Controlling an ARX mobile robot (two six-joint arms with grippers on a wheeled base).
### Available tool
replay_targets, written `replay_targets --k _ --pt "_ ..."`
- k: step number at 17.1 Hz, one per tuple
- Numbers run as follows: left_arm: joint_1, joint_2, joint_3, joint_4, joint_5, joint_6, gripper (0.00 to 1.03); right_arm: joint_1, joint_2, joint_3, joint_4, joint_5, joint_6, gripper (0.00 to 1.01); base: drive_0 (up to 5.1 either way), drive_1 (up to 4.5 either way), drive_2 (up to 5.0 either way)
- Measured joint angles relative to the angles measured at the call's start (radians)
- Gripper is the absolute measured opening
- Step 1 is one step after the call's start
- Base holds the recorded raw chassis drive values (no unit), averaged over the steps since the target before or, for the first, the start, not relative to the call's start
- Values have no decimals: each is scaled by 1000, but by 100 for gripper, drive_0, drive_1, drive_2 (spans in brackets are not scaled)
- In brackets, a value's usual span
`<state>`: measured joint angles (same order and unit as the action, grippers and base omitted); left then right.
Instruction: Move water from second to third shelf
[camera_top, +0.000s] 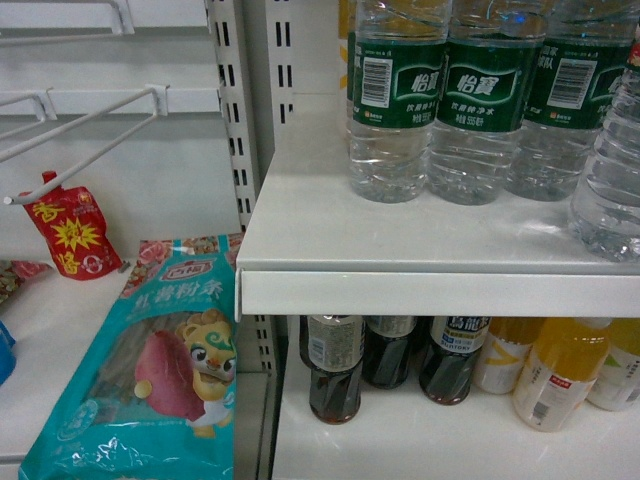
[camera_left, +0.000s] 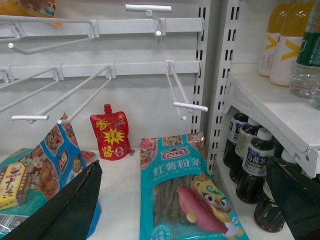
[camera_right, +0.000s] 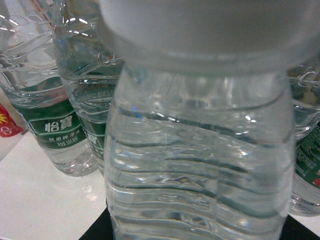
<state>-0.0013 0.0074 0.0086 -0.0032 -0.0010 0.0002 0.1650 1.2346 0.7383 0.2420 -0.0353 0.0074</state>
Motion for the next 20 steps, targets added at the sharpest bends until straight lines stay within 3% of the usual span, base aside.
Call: replay_targets --k 10,14,16,20 --pt "0 0 0 0 0 0 98 5 56 20 50 18 1 41 0 0 0" --pt "0 0 0 0 0 0 98 5 60 21 65 21 -1 87 0 0 0" --pt "0 0 0 0 0 0 98 5 60 21 61 21 0 100 0 0 0" --pt "0 0 0 0 0 0 98 4 58 21 44 21 -1 98 0 0 0"
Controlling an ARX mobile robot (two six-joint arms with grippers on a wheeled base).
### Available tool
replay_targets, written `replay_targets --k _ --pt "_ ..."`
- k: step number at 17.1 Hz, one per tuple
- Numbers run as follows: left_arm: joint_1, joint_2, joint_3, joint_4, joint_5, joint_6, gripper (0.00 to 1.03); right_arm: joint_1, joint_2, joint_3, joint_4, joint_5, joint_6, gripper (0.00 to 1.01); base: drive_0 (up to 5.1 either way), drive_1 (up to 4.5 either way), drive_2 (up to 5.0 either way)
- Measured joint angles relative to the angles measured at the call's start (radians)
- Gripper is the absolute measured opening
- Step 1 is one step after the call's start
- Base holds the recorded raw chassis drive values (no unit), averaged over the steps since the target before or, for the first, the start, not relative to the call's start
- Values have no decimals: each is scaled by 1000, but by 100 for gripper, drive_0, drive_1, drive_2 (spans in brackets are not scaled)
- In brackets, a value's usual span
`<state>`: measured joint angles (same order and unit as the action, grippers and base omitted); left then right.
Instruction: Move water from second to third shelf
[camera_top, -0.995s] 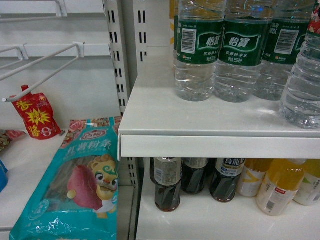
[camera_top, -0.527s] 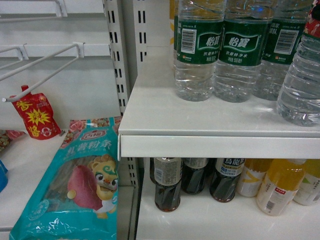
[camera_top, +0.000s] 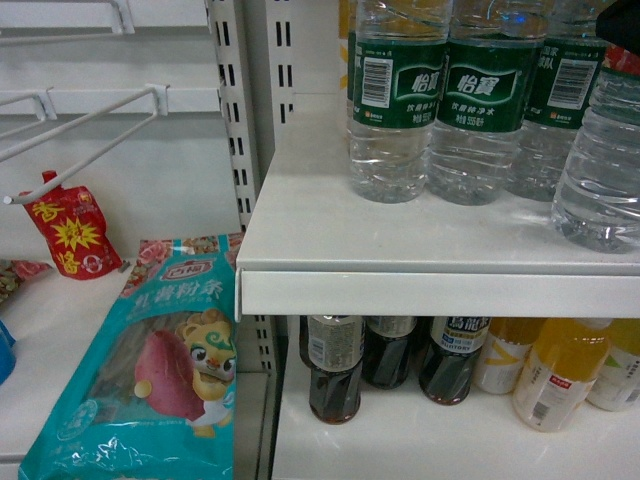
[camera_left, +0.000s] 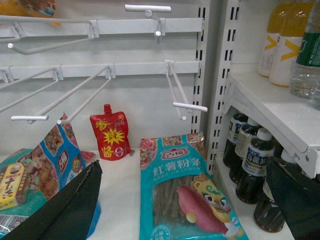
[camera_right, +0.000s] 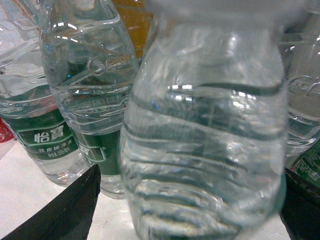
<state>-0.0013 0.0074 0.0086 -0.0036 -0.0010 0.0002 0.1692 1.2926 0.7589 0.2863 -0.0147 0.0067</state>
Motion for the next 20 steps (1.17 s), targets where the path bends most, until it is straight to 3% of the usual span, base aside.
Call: replay_targets --k 6,9,11,14,16,20 --pt "0 0 0 0 0 0 98 0 -67 -2 -72 2 0 98 0 0 0" --pt "0 0 0 0 0 0 98 6 -129 -3 -154 47 4 98 0 0 0" --pt "0 0 0 0 0 0 98 40 -175 -19 -193 94 31 98 0 0 0" --pt "0 0 0 0 0 0 98 94 -242 -35 -229 114 76 98 0 0 0" --pt "0 0 0 0 0 0 98 101 -292 -51 -265 140 108 98 0 0 0" --pt "0 0 0 0 0 0 98 132 -430 -114 -331 196 131 98 0 0 0"
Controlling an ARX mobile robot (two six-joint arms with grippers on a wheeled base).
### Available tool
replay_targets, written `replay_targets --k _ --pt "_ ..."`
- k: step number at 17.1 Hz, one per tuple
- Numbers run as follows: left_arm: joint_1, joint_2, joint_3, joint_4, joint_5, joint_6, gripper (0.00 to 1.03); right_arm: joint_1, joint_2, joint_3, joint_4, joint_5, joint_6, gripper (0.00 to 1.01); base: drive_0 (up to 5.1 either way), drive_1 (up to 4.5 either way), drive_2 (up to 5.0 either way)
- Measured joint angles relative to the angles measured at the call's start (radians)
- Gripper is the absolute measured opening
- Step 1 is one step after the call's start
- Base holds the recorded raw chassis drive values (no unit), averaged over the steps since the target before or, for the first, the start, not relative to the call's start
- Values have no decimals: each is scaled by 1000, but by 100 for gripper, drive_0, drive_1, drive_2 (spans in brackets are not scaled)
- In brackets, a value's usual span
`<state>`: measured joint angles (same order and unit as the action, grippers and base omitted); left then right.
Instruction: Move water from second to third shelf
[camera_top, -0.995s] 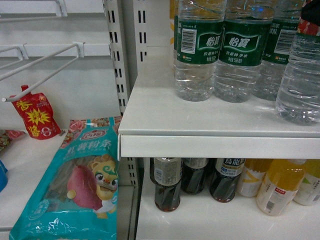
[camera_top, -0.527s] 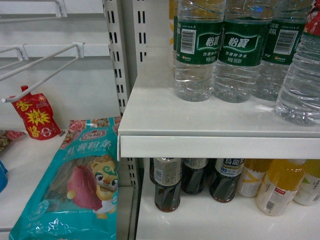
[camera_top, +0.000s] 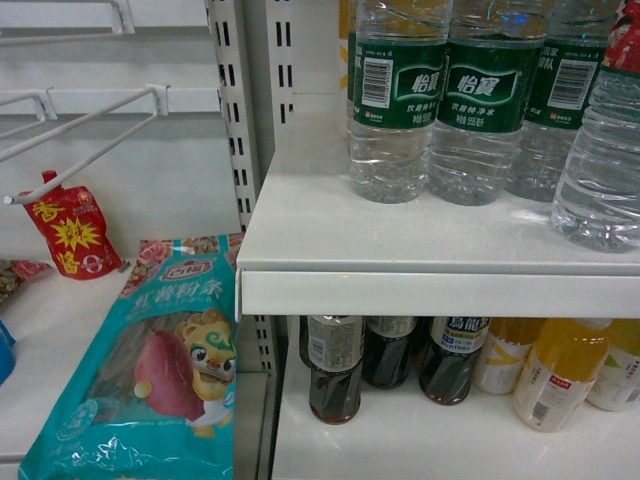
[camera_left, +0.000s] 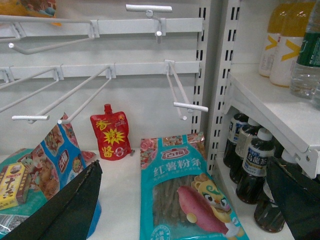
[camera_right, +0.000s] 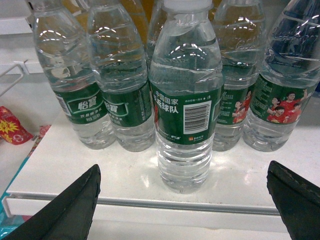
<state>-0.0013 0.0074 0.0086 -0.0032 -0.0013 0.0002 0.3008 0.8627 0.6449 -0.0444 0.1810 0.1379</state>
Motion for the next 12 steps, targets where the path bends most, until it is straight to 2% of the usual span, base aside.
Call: replay_targets --k 2,3,4,5,6,7,8,9,10,11,12 --pt "0 0 0 0 0 0 98 15 -99 -17 -63 16 1 98 0 0 0" --pt "0 0 0 0 0 0 98 32 -161 -59 11 63 -14 95 0 0 0" --pt "0 0 0 0 0 0 98 22 -254 -151 142 108 -64 82 0 0 0" --pt "0 0 0 0 0 0 98 -22 -344 -224 141 90 -94 71 0 0 0" --pt "0 0 0 0 1 0 98 -89 -431 -294 103 39 -111 58 0 0 0" --pt "0 0 0 0 1 0 98 -165 -495 -344 87 -37 -118 45 0 0 0" --pt "0 0 0 0 1 0 98 -259 -537 -380 111 -138 -127 34 0 0 0" --pt "0 0 0 0 0 0 98 -310 -557 -417 150 -160 -130 21 0 0 0" --pt "0 0 0 0 1 0 98 -306 -573 -455 147 -179 -131 8 0 0 0" --pt "0 0 0 0 0 0 98 -301 -585 -483 146 -182 -135 2 0 0 0" --pt "0 0 0 0 0 0 98 -301 -604 -503 149 -181 -135 2 0 0 0"
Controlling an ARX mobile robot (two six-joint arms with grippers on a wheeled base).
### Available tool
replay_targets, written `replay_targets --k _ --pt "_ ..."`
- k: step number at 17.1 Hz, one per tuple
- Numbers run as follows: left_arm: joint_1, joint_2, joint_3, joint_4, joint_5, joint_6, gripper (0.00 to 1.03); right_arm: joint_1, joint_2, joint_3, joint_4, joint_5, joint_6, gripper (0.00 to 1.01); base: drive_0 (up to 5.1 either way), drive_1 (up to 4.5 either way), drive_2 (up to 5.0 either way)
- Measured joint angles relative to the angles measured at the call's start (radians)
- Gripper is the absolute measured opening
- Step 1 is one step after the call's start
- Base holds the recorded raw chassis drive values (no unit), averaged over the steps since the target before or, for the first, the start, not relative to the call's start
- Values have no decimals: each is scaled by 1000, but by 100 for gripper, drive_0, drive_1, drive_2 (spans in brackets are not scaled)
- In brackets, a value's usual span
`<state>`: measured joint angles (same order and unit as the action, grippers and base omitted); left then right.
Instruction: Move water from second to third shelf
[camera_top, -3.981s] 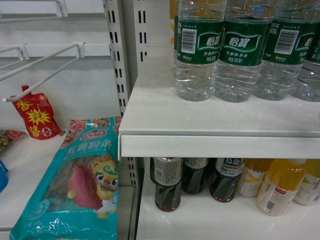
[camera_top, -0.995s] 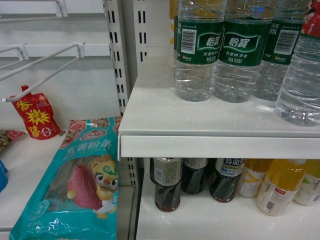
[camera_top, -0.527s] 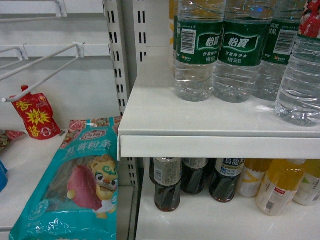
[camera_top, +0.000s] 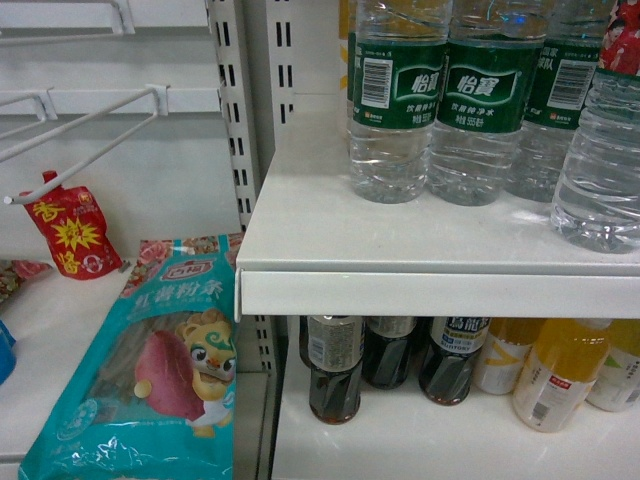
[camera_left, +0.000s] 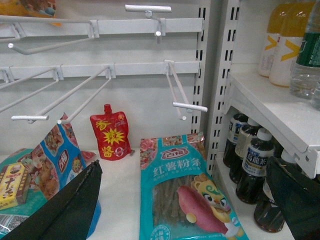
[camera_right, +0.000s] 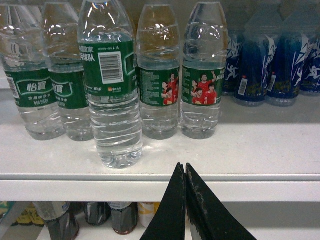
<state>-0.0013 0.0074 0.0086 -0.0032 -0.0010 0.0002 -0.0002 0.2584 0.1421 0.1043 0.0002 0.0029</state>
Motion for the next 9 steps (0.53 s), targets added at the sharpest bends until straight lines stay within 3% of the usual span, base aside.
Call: replay_targets --k 2,4,9 --pt "0 0 0 0 0 0 98 0 -51 -39 2 0 0 2 0 0 0" --pt "0 0 0 0 0 0 98 0 -183 -70 -124 0 0 2 0 0 0" --pt "0 0 0 0 0 0 98 0 -209 -87 -112 0 0 2 0 0 0"
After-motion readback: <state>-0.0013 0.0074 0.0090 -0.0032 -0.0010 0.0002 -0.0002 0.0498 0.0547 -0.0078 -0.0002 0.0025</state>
